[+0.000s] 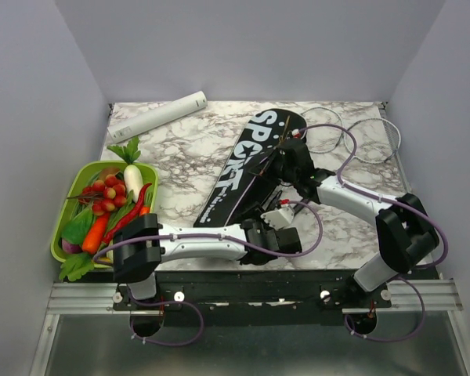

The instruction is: Pack up the badminton gear

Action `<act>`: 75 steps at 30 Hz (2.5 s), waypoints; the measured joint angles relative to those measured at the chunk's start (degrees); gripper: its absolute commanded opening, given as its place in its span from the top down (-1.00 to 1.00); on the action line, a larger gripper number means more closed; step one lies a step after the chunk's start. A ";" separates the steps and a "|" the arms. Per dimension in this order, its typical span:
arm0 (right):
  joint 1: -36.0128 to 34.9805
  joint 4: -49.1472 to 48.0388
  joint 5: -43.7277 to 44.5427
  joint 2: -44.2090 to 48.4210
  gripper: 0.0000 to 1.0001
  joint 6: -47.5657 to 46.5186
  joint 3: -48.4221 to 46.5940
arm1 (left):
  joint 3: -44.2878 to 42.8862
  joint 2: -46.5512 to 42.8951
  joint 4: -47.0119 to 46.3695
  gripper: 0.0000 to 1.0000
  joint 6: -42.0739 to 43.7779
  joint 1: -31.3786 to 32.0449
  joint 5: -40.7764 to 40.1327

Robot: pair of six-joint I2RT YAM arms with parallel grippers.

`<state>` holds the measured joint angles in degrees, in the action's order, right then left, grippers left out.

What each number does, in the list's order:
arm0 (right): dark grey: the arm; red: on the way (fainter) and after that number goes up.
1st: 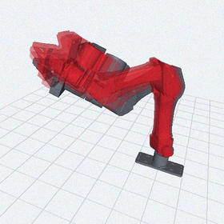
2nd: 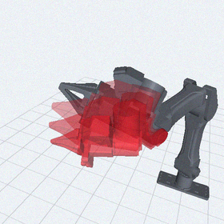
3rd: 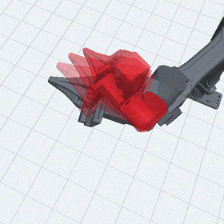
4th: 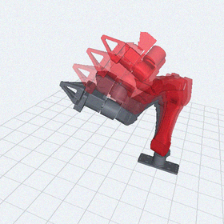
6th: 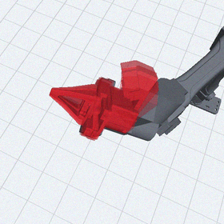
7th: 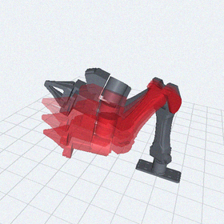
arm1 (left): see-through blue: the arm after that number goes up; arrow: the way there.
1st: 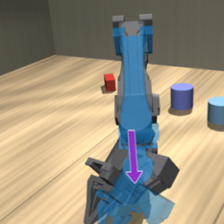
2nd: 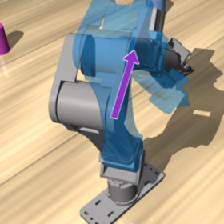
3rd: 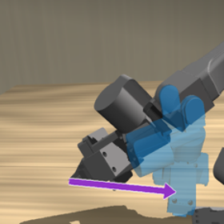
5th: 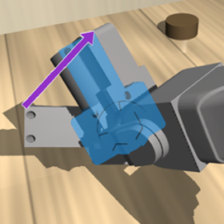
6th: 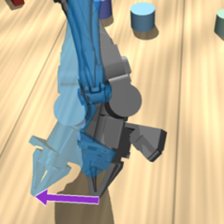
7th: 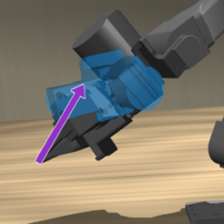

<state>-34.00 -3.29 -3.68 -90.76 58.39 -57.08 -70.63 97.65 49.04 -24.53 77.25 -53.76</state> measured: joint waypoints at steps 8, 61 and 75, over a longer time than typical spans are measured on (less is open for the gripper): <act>0.63 0.07 0.00 -0.52 0.99 -1.05 0.00 | 0.07 -8.85 1.27 -0.22 -2.99 3.78 -0.31; 1.03 3.30 -5.33 -2.29 0.99 -5.01 -3.98 | 10.43 -8.81 -18.23 1.00 2.56 -6.58 4.55; 2.51 11.30 -8.07 -3.50 -0.29 -12.48 -9.79 | 12.41 -10.60 -24.26 1.00 4.26 -21.00 12.46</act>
<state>-31.48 8.01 -11.75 -94.26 45.91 -66.87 -58.22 87.05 24.77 -20.27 56.25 -41.30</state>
